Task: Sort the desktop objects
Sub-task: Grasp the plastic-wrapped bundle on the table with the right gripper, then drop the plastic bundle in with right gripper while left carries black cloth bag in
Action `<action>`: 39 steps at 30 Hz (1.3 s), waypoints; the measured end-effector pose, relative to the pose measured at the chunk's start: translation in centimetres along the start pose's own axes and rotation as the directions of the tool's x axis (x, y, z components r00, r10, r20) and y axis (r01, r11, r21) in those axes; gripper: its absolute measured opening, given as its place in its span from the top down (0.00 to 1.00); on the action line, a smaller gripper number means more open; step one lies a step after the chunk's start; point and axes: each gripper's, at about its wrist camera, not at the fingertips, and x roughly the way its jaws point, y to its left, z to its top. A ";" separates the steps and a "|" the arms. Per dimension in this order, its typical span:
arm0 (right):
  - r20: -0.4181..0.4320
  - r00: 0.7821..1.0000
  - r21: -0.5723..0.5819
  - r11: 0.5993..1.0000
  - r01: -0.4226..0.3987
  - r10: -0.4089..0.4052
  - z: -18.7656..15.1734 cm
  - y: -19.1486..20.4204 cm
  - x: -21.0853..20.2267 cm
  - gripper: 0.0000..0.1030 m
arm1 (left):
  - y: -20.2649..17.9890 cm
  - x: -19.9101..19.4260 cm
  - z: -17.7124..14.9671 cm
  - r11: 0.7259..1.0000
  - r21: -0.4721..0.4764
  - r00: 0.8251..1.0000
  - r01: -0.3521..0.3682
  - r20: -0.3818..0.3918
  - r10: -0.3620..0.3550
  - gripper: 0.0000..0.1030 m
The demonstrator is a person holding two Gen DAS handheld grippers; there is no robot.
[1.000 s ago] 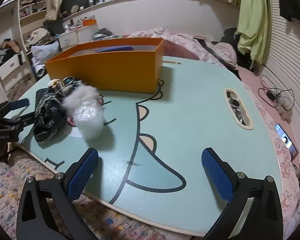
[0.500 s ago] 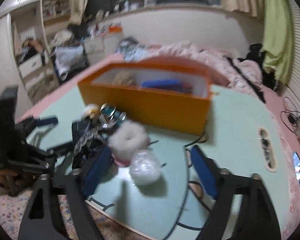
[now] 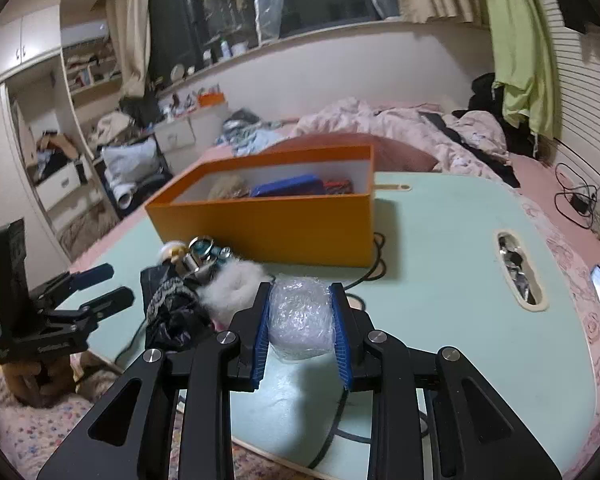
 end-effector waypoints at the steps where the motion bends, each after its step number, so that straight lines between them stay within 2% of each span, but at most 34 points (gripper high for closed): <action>1: -0.002 1.000 0.002 1.000 0.000 0.000 0.2 0.0 0.1 0.72 | -0.9 0.0 0.4 0.999 0.027 0.999 0.039 -0.007 -0.039 0.27; 5: -0.005 1.000 0.015 1.000 -0.001 0.001 0.5 -0.1 0.3 0.72 | -3.4 0.7 1.5 0.985 0.089 0.987 0.151 -0.061 -0.146 0.27; 10: -0.001 1.000 0.026 1.000 -0.006 0.006 0.5 -0.8 0.3 0.72 | -5.4 4.1 1.8 0.972 0.139 0.966 0.188 -0.205 -0.158 0.27; 11: -0.004 1.000 0.029 1.000 -0.006 0.007 0.5 -0.8 0.3 0.72 | -5.6 4.5 1.8 0.971 0.142 0.962 0.194 -0.221 -0.160 0.32; 12: -0.007 1.000 0.030 1.000 -0.009 0.009 0.5 -0.8 0.4 0.72 | -5.7 4.6 1.7 0.969 0.144 0.959 0.200 -0.229 -0.164 0.45; 15: -0.012 1.000 0.029 1.000 -0.010 0.011 0.5 -0.7 0.4 0.72 | -5.6 4.3 1.6 0.966 0.138 0.956 0.220 -0.226 -0.186 0.65; 18: -0.014 1.000 0.027 1.000 -0.009 0.010 0.4 -0.7 0.4 0.72 | -5.1 3.5 1.3 0.965 0.121 0.958 0.231 -0.200 -0.204 0.77; 21: -0.009 1.000 0.028 1.000 -0.007 0.007 0.5 -0.6 0.4 0.72 | -4.7 2.3 1.2 0.969 0.110 0.967 0.223 -0.155 -0.205 0.82; 24: -0.001 1.000 0.031 1.000 -0.001 0.001 0.5 -0.8 0.2 0.72 | -4.2 0.6 1.3 0.971 0.116 0.976 0.207 -0.090 -0.197 0.82; 28: 0.022 1.000 0.022 1.000 0.015 -0.015 0.6 -0.6 -0.3 0.72 | -3.0 -1.9 3.0 0.985 0.090 0.988 0.147 0.033 -0.151 0.83; 34: 0.047 0.998 -0.047 0.998 0.032 -0.029 1.6 0.5 -0.7 0.72 | -1.8 -3.3 6.6 0.993 0.063 0.982 0.102 0.150 -0.111 0.83; 39: 0.069 0.998 -0.078 0.997 -0.006 0.011 4.0 1.9 -0.4 0.72 | -1.7 -2.7 8.8 0.993 0.077 0.977 0.088 0.190 -0.101 0.83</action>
